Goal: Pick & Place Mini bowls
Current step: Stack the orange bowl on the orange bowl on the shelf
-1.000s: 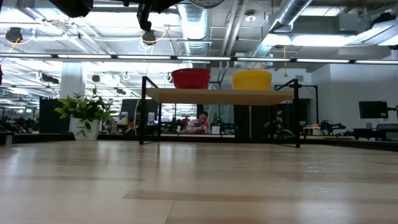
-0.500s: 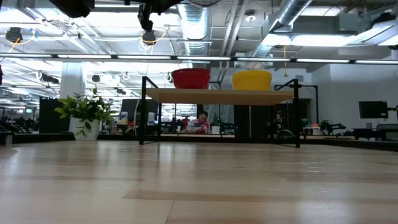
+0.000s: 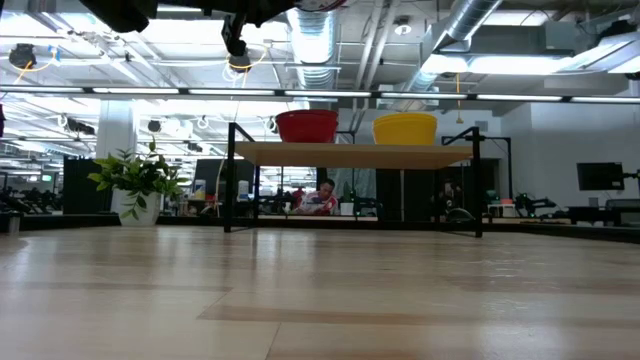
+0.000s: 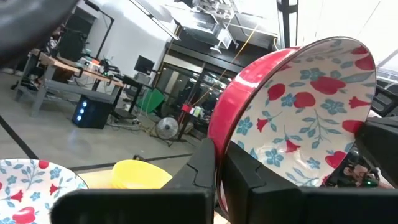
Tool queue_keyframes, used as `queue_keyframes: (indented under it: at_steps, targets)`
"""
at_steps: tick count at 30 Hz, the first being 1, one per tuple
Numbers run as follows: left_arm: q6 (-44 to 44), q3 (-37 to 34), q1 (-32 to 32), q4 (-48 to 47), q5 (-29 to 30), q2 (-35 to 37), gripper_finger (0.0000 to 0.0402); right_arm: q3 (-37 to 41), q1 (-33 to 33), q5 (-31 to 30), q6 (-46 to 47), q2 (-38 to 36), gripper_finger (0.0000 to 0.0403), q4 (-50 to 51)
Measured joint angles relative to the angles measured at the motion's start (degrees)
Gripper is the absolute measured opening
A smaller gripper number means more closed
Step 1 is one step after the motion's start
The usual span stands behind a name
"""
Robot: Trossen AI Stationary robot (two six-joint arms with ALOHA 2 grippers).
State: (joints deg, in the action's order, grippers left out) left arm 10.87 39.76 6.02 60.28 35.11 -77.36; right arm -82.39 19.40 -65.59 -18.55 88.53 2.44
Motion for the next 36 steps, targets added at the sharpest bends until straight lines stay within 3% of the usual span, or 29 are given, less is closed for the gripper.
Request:
queue_keyframes:
  at_steps: [9, 16, 24, 29, 36]
  targets:
    - [0.0, 0.0, 0.2, 0.1, -0.3, 0.0, 0.0008, 0.0, 0.8, -0.1, -4.5, 0.0, 0.0013, 0.5]
    - [-2.0, 0.1, 0.4, 1.1, 1.9, 0.2, 0.0007, 0.2, 2.8, -1.1, -6.1, -0.2, 0.0071, 0.9]
    - [-4.0, 0.2, -0.6, 0.2, 5.7, 1.4, 0.0006, 0.2, 3.0, -9.3, -6.1, -1.0, 0.0141, 1.7]
    - [-7.4, 0.9, -1.5, -5.8, 12.2, 5.5, 0.0006, 0.1, 3.3, -13.2, -0.7, -2.9, 0.0172, 15.9]
    - [0.6, 10.9, -5.5, -38.9, 12.1, 11.7, 0.0006, 0.1, 0.8, -2.9, 28.8, -8.5, 0.0172, 47.1]
